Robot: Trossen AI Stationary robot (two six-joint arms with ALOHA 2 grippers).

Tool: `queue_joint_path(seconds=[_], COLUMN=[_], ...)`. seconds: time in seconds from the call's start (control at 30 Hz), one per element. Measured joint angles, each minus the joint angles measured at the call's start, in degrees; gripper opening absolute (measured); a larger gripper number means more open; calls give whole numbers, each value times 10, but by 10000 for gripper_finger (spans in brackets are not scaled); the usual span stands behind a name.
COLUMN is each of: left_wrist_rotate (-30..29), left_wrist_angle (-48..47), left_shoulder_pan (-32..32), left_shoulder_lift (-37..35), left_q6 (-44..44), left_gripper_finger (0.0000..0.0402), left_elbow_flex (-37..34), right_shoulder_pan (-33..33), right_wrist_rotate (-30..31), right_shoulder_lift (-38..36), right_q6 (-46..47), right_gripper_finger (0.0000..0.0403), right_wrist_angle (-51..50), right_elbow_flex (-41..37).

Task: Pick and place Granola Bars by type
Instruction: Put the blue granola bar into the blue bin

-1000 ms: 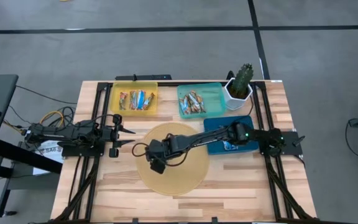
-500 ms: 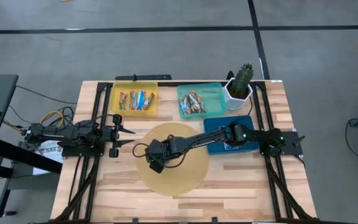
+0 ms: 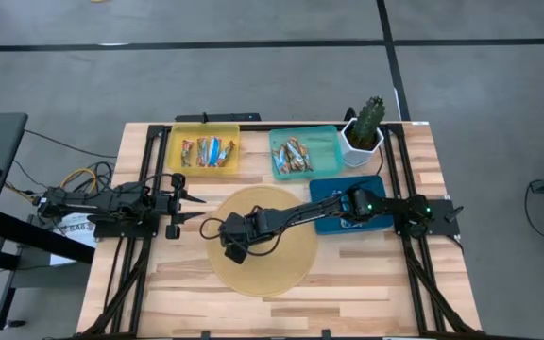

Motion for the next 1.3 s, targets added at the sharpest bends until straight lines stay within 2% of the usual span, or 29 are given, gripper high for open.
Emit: queue_joint_path(seconds=[0.3,0.5,0.83,1.07,1.3], left_wrist_rotate=[0,0,0,0,0], left_wrist_angle=[0,0,0,0,0], left_shoulder_pan=[0,0,0,0,0], left_shoulder_lift=[0,0,0,0,0], left_q6=[0,0,0,0,0], left_gripper_finger=[140,140,140,140,140], left_elbow_flex=[0,0,0,0,0], right_shoulder_pan=[0,3,5,3,-2], right_wrist_rotate=[0,0,1,19,31], right_shoulder_lift=[0,0,-23,-78,-154], right_q6=[-3,-31,-62,-78,-133], right_gripper_finger=[107,68,60,59,59], right_wrist_angle=[1,19,13,-40,-62], right_elbow_flex=[0,0,16,16,16])
